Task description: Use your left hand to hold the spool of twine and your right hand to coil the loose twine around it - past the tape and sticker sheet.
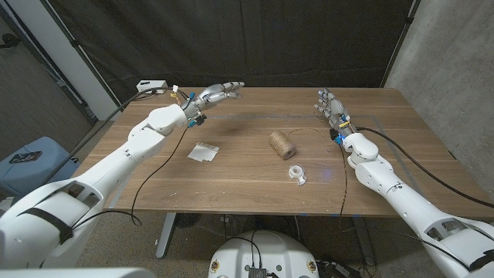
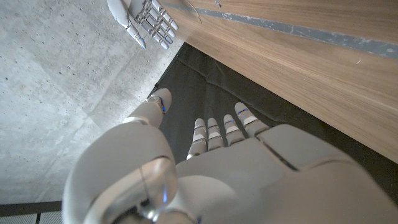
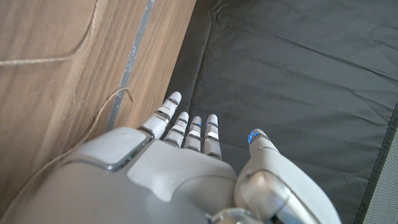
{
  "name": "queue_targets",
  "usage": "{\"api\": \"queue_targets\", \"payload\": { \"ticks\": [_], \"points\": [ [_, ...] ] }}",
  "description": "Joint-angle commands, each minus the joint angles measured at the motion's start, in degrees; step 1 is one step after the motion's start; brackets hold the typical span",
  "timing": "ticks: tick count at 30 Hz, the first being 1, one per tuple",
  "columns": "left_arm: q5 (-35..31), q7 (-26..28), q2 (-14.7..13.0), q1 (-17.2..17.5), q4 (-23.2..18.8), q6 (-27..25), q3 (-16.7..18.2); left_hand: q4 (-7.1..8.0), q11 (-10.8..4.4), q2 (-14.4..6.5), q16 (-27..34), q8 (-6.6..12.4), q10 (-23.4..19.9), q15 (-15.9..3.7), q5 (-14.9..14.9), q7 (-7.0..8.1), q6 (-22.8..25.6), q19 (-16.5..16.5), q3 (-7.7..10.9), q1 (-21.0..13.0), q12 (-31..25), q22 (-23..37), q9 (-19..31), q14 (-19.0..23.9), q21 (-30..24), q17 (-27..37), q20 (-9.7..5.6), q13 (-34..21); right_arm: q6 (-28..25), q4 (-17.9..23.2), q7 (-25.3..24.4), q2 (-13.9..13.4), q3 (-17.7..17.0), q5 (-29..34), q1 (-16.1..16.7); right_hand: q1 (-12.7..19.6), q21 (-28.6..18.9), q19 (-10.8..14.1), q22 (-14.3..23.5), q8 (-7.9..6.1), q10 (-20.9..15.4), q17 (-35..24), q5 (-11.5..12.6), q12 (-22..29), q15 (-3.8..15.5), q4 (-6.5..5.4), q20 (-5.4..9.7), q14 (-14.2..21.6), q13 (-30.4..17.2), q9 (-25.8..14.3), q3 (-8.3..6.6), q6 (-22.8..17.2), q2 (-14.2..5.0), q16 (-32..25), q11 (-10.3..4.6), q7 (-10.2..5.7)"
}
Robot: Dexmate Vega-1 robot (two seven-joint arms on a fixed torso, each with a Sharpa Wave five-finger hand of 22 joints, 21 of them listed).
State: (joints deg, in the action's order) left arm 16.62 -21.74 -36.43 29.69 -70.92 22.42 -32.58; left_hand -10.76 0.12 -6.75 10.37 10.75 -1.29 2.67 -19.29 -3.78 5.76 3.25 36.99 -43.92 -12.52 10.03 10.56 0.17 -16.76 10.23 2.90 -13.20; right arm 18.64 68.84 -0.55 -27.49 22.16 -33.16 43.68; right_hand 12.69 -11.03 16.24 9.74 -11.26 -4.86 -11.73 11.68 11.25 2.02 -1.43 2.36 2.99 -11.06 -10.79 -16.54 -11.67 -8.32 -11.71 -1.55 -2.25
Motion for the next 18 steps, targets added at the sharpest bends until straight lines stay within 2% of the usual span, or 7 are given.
{"api": "queue_targets", "payload": {
  "ticks": [1, 8, 18],
  "points": [
    [-2.83, -5.07, -0.65, -3.42, 1.02, 1.56, -2.11, 0.18, 0.37, 0.6, -0.13, -0.41, 1.42, 0.54, -0.78, -0.1, -1.62, -0.26, 0.52, -1.28, 0.34, 0.18, 0.33, -1.34, 0.55, 0.21, 0.39, -0.48, 0.44, -1.55, 0.51, 0.04, 0.0, 0.32, -1.11, 0.45, -0.08, 0.07, 0.15, -0.02, 0.11, 0.01, 0.19, -0.16, 1.37, 0.0, 0.77, 0.08, -0.21, -0.2, -0.4, 0.14, 0.09, 0.19, 0.57, 0.16],
    [-4.02, -8.36, -0.49, -5.78, 2.53, 2.88, -3.3, 0.2, 0.67, 1.18, -0.11, -0.74, 2.64, 0.94, -1.2, -0.4, -4.1, -0.75, 0.66, -2.3, 0.39, 0.22, 0.37, -2.25, 1.15, 0.28, 0.55, -0.83, 0.49, -2.07, 0.6, 0.03, 0.2, 0.71, -1.58, 0.4, -0.07, 0.02, 0.15, 0.07, 0.33, 0.02, 0.17, -0.21, 1.19, -0.01, 0.74, -0.01, -0.21, -0.21, -0.48, 0.36, 0.12, 0.21, 0.97, 0.33],
    [-5.75, -12.33, 0.28, -9.48, 5.53, 5.16, -4.86, 0.21, 1.28, 1.37, 0.17, -0.38, 3.1, 1.46, -1.69, -0.84, -5.05, -1.03, 1.06, -3.71, -0.25, 0.26, 0.46, -2.39, 1.68, 0.47, 0.93, -1.44, 0.81, -3.18, 0.1, 0.83, 0.32, 0.91, -2.31, 0.34, -0.07, 0.0, 0.15, 0.14, 0.49, 0.02, 0.13, -0.21, 1.0, -0.01, 0.68, -0.13, -0.23, -0.21, -0.58, 0.58, 0.19, 0.24, 1.05, 0.42]
  ]
}}
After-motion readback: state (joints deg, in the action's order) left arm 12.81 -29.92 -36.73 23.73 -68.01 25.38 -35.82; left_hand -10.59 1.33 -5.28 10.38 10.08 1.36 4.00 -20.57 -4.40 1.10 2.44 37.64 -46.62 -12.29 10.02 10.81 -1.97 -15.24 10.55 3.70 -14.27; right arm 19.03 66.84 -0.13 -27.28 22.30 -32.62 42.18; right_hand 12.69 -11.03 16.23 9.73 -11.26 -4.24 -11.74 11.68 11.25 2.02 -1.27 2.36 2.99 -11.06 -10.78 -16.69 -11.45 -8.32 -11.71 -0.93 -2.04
